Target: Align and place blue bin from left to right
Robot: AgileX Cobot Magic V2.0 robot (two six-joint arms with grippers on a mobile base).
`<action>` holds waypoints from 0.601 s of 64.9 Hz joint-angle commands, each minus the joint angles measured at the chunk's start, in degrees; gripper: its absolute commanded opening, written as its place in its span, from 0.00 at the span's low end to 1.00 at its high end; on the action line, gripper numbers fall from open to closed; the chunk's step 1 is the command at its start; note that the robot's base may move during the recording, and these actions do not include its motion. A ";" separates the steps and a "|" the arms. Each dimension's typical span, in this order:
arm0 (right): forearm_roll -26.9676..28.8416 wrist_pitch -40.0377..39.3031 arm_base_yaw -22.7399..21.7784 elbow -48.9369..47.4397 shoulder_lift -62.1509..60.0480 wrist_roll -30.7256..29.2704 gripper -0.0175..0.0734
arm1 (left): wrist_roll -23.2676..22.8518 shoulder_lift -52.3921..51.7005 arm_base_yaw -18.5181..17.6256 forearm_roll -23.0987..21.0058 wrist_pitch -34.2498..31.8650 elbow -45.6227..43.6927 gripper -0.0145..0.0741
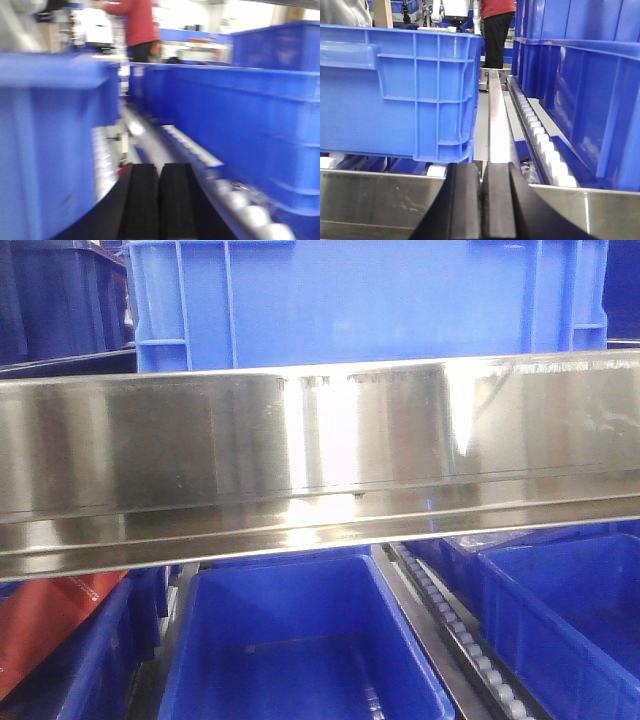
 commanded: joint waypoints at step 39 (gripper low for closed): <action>-0.52 -1.73 -0.07 0.08 -0.28 -0.38 0.12 | 0.02 -4.15 4.41 -0.90 -8.73 13.70 0.04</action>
